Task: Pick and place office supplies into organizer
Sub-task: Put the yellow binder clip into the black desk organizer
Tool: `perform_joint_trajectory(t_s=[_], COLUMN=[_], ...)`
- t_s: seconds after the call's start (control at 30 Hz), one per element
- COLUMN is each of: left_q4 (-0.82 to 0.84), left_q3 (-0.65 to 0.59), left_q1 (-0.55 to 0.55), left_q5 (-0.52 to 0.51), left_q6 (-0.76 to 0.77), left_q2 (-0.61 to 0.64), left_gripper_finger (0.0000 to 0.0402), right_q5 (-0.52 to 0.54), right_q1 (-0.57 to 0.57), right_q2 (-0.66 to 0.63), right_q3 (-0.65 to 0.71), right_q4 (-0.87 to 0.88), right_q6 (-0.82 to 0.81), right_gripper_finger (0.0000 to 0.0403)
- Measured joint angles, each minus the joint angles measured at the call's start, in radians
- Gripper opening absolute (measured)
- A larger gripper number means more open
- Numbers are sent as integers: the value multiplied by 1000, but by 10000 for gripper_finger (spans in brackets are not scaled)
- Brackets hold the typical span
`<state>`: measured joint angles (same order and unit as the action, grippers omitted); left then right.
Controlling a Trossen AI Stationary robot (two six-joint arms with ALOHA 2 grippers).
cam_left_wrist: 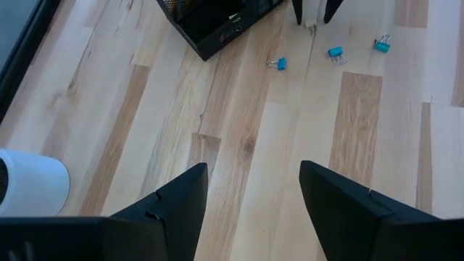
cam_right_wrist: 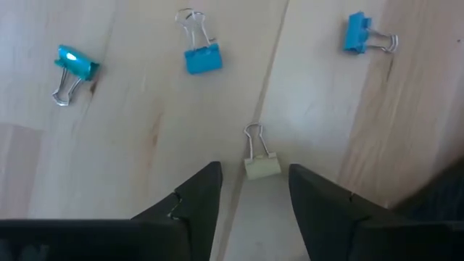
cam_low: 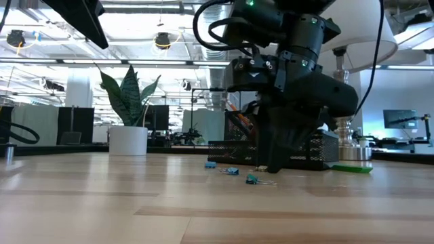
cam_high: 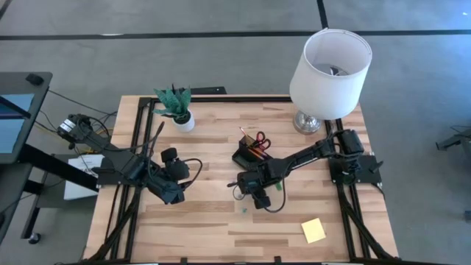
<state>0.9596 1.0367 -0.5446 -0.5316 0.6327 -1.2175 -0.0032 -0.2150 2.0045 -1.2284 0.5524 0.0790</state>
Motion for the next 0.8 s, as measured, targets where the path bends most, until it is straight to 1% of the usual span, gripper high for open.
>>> perform_joint_trajectory(t_s=[0.23, 0.53, 0.8], left_q4=[0, 0, 0], left_q3=[0, 0, 0], left_q1=[0, 0, 0], left_q5=[0, -2, -4], left_q6=[0, 0, 0], left_q2=[0, 0, 0], left_gripper_finger=[217, 217, 217], right_q5=[-7, -8, -3], right_q1=[0, 8, 8], right_q2=[0, 1, 1], right_q3=[7, 7, 6], right_q4=[-39, -55, -55], right_q6=[80, 89, 56], right_gripper_finger=[136, 135, 91])
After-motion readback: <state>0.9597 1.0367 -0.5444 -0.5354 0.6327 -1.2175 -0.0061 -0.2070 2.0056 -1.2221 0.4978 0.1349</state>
